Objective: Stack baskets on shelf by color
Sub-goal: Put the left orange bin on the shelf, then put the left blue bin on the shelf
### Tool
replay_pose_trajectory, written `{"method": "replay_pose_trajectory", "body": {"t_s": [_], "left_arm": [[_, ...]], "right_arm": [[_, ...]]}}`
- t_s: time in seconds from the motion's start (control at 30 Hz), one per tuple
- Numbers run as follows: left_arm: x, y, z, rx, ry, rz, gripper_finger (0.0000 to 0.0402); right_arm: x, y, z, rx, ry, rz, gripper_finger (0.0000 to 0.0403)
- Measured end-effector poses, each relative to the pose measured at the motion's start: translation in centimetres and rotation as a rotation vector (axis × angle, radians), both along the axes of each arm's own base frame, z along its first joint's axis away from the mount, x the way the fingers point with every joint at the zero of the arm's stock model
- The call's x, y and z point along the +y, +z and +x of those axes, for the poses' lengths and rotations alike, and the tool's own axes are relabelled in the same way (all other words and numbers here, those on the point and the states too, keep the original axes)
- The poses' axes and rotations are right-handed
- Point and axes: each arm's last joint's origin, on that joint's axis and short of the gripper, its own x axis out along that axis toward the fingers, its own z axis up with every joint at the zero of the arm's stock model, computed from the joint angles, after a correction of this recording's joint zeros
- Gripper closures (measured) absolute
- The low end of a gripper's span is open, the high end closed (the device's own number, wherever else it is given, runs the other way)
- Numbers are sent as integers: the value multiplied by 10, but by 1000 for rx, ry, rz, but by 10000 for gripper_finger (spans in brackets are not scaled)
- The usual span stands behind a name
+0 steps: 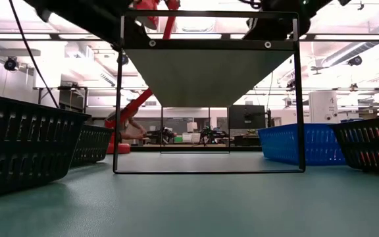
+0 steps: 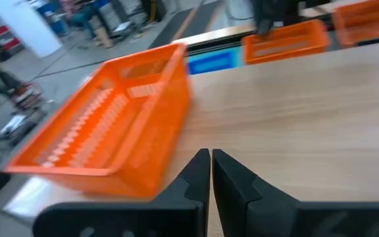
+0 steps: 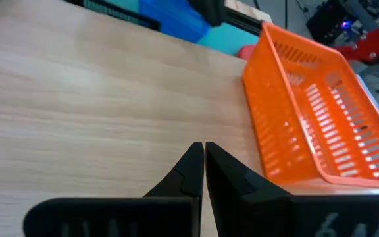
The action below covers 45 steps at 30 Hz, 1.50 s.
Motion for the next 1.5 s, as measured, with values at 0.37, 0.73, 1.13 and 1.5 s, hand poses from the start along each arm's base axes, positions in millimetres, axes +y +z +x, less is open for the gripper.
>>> {"method": "replay_pose_trajectory", "body": {"t_s": [0.37, 0.73, 1.13, 1.5], "left_arm": [[26, 0, 1, -3, 92, 2, 400], [41, -2, 0, 3, 147, 4, 400], [46, -2, -1, 4, 167, 4, 400], [12, 3, -9, 11, -43, -112, 400]], "right_arm": [[-32, -6, 12, -24, -113, -36, 394], [-40, -8, 13, -19, -148, -42, 394], [-52, -8, 11, -13, -237, -87, 394], [-40, -12, 3, 68, -228, -30, 394]]}}
